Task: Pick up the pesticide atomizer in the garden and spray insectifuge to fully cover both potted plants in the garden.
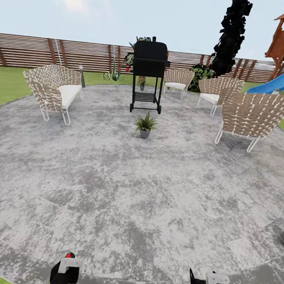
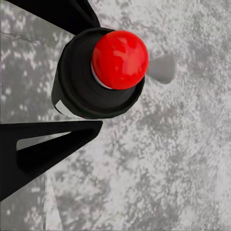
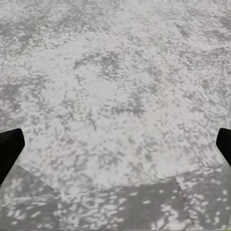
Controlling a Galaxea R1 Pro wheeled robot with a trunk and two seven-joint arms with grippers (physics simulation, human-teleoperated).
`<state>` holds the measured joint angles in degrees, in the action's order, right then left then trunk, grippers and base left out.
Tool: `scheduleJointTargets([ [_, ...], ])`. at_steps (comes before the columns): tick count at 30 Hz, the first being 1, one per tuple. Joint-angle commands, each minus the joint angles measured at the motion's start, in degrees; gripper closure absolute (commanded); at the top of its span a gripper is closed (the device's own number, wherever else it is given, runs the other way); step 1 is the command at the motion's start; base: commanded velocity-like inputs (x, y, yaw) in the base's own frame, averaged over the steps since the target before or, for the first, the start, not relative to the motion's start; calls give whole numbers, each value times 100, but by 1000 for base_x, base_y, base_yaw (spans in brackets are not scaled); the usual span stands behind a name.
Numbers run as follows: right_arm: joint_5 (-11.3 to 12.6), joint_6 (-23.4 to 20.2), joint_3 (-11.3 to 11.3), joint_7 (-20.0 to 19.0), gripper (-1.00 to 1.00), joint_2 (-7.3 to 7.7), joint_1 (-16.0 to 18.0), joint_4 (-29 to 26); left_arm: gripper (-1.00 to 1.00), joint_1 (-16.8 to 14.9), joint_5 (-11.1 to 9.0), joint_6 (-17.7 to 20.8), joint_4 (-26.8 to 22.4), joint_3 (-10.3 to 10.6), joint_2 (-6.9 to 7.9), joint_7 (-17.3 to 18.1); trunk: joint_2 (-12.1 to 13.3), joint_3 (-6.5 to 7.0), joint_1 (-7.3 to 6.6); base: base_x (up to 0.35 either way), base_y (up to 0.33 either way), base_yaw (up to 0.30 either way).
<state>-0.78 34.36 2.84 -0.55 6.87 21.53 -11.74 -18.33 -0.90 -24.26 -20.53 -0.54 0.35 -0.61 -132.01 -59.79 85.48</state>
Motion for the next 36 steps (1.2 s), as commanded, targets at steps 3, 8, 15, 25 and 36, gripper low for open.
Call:
scheduleJointTargets([
  [3,-10,18,24,-4,-100,-2,3,5,100,-4,-7,-17,5,1,0,-10,0,-4,4,335,0,0],
  [8,-10,18,24,-2,-100,-2,2,5,100,-4,-7,-17,5,1,0,-10,0,-4,4,335,0,0],
  [15,-10,18,24,-4,-100,-2,5,5,100,-4,-7,-17,5,1,0,-12,0,-4,4,335,0,0],
  [25,-10,18,24,-6,-100,-2,4,5,100,-4,-7,-17,5,1,0,-10,0,-4,4,335,0,0],
  [36,-7,18,24,-4,-100,-2,5,5,100,-4,-7,-18,5,1,0,-10,0,9,4,335,0,-55],
])
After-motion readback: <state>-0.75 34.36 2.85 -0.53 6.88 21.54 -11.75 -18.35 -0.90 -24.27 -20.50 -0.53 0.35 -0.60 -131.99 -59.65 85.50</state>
